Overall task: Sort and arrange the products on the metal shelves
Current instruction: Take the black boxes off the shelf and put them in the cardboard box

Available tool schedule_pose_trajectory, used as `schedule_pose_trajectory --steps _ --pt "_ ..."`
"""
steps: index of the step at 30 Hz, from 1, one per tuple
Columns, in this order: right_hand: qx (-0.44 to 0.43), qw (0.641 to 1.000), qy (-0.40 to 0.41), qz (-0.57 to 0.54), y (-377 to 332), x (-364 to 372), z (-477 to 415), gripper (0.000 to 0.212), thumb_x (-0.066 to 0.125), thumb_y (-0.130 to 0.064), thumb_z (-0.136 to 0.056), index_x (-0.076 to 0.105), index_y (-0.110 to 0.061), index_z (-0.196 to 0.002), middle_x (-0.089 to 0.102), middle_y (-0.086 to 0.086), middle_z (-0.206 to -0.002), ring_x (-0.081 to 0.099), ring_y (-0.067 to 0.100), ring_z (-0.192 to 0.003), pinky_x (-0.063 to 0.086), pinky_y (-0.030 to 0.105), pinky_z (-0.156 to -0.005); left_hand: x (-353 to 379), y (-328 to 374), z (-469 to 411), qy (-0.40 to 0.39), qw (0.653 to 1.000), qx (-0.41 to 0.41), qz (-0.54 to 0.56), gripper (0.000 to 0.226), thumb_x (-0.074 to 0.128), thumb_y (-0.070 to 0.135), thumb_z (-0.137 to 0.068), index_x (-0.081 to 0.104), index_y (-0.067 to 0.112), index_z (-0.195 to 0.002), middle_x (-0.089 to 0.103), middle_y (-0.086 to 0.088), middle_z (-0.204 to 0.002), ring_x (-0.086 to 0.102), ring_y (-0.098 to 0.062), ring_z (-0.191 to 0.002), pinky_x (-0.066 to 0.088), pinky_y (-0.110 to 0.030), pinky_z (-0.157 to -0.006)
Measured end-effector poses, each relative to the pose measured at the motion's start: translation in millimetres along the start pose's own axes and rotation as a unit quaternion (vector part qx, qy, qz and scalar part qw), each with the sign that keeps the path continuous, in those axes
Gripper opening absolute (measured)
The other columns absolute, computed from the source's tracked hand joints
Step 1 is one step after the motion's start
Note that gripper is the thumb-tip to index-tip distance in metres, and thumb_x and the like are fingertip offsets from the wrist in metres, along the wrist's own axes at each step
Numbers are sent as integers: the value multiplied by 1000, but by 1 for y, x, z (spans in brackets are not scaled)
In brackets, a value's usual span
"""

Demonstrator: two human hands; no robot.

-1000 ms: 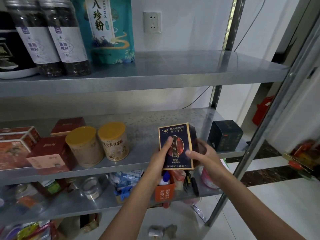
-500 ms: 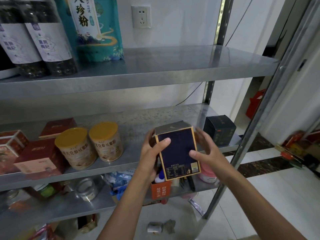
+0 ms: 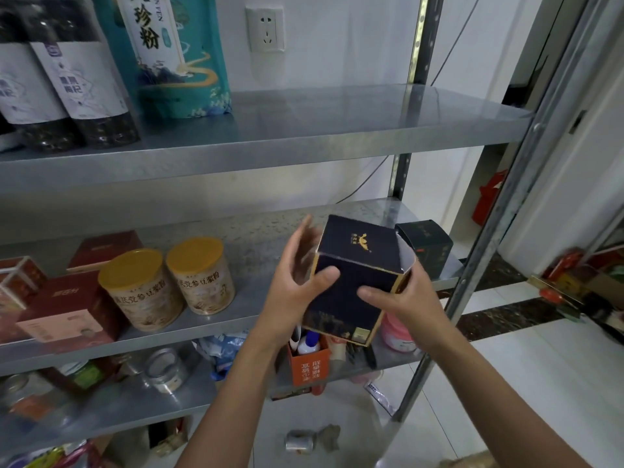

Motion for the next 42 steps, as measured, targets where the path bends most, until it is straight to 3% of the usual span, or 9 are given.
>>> schedule_pose_trajectory --steps 2,8,12,16,18,24,33,38,42 --pt "-2 996 84 -17 1 -4 5 89 92 -39 -47 48 -32 -124 68 -8 -116 66 11 -108 58 31 -80 -15 -8 5 81 996 -7 -21 98 75 74 -56 42 40 -141 51 8 -143 49 -14 -131 48 -37 -102" --pt "9 978 210 -17 1 8 16 86 92 -29 -60 39 -21 -127 64 -7 -114 65 0 -100 57 20 -81 43 -77 37 74 894 -174 406 85 76 62 -67 59 12 -133 60 -17 -132 60 -31 -120 54 -43 -94" --pt "4 992 118 51 -8 22 22 78 80 -42 -67 32 -30 -127 53 -12 -122 57 -12 -104 49 9 -82 42 -91 30 97 868 -191 448 76 54 66 -85 54 11 -138 59 -19 -133 57 -34 -123 54 -46 -90" --pt "-75 980 37 179 -54 -10 2 72 56 -64 -79 30 -36 -141 25 -10 -144 44 1 -125 37 23 -107 26 -95 25 76 859 -187 471 80 66 66 -73 57 15 -135 54 -23 -137 51 -46 -125 37 -66 -104" --pt "-158 947 -30 279 -86 -12 -14 72 62 -59 -83 31 -35 -144 25 -12 -150 34 1 -136 29 16 -110 19 -99 23 71 869 -191 452 81 61 67 -77 52 17 -140 52 -21 -140 49 -45 -128 36 -64 -106" --pt "-248 756 -228 562 -96 29 -37 86 50 -67 -75 31 -28 -150 19 -8 -160 19 6 -146 5 41 -122 18 -103 16 46 882 -212 418 78 56 67 -83 53 14 -139 51 -20 -141 50 -39 -130 41 -55 -105" --pt "-206 649 -282 676 -65 54 -39 100 51 -69 -80 10 -19 -156 16 1 -163 13 17 -148 -20 24 -110 12 -99 9 7 886 -209 414 78 43 67 -90 50 7 -140 51 -21 -141 54 -36 -126 50 -52 -94" --pt "-259 569 -280 729 -64 65 -27 84 43 -60 -94 20 -5 -153 24 16 -159 30 29 -144 10 42 -120 12 -102 10 -7 874 -238 424 79 48 69 -85 56 9 -137 52 -20 -141 54 -35 -126 47 -52 -97" --pt "-357 583 -250 686 -86 79 -16 63 57 -41 -94 52 8 -133 51 30 -137 57 42 -121 41 59 -104 11 -96 7 -23 879 -242 411 89 58 69 -77 46 11 -143 47 -20 -145 49 -36 -131 43 -52 -102"
Point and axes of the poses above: each hand's wrist, its own z-axis away from the middle knuckle, its own x-axis out of the palm, y = z × x, the point moved 10 cm from there along -z, towards the middle knuckle
